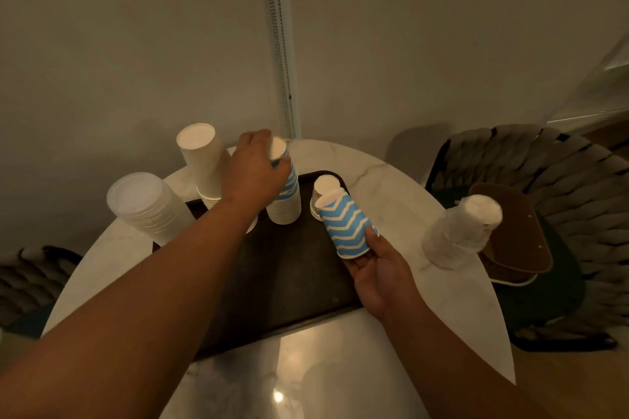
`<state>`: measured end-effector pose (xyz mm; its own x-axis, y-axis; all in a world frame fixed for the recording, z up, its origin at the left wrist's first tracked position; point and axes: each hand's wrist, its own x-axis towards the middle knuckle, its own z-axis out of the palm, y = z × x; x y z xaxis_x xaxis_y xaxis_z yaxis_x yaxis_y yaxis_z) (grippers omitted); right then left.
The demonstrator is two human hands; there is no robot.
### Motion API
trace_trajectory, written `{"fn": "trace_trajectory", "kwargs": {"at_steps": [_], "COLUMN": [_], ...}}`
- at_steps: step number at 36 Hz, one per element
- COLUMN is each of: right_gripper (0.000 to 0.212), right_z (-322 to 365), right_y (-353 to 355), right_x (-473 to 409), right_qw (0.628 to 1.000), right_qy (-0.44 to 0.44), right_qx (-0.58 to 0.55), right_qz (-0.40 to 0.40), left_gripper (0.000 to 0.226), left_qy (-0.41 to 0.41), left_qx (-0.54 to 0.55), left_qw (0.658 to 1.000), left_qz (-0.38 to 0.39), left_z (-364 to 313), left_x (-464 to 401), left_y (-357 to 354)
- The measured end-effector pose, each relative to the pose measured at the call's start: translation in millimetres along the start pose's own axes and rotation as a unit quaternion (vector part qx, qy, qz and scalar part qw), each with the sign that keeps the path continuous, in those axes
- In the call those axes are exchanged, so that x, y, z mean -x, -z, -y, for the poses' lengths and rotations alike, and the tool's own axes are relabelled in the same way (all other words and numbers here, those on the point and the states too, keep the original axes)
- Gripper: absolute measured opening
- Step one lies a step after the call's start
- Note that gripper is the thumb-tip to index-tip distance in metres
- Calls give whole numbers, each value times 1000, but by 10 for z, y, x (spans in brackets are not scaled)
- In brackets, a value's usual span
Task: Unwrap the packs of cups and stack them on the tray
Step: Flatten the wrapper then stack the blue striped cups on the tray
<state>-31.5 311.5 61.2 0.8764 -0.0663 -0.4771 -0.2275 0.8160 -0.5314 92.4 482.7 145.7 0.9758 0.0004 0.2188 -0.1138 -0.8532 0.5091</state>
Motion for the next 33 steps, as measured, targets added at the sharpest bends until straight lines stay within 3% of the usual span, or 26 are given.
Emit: {"fn": "trace_trajectory", "kwargs": {"at_steps": [7, 10, 13, 19, 22, 25, 27, 28, 29, 31, 32, 33], "right_gripper": [40, 37, 47, 46, 44, 41, 38, 35, 34, 60, 71, 78], "right_z": [-13, -23, -53, -124, -157, -199, -220, -228, -245, -292, -311, -326], "right_y": [-17, -44, -94, -255, -286, -252, -154, -84, -2, 146, 195, 223], "right_x": [2, 10, -1, -16, -54, -109, -141, -164, -199, -266, -284, -292], "right_qw": [1000, 1000, 1000, 996, 993, 979, 917, 850, 756, 554, 487, 445], "right_qy": [-9, -13, -19, -21, -1, 38, 100, 140, 157, 121, 90, 66], "right_qx": [5, 4, 7, -3, 35, 193, 386, 508, 634, 821, 865, 889], "right_qz": [-5, 1, 15, 91, 108, 49, 18, 23, 38, 66, 74, 83], "left_gripper": [56, 55, 53, 69, 51, 48, 47, 46, 45, 45, 46, 47], "left_qy": [11, -11, -28, 61, 51, 50, 22, 1, -21, -61, -73, -79], "left_qx": [-30, 33, 144, 194, 160, 154, 142, 133, 124, 88, 65, 47], "left_qw": [998, 999, 987, 972, 979, 983, 989, 991, 992, 993, 994, 994], "left_qz": [51, -12, -62, 120, 116, 89, 44, 15, -11, -45, -50, -51], "left_z": [66, -10, -128, -123, -106, -124, -136, -149, -167, -207, -221, -228], "left_x": [0, 70, 280, 696, 738, 629, 511, 448, 384, 262, 201, 143], "left_y": [-84, 14, 99, 16, 51, 188, 313, 383, 450, 552, 578, 589]}}
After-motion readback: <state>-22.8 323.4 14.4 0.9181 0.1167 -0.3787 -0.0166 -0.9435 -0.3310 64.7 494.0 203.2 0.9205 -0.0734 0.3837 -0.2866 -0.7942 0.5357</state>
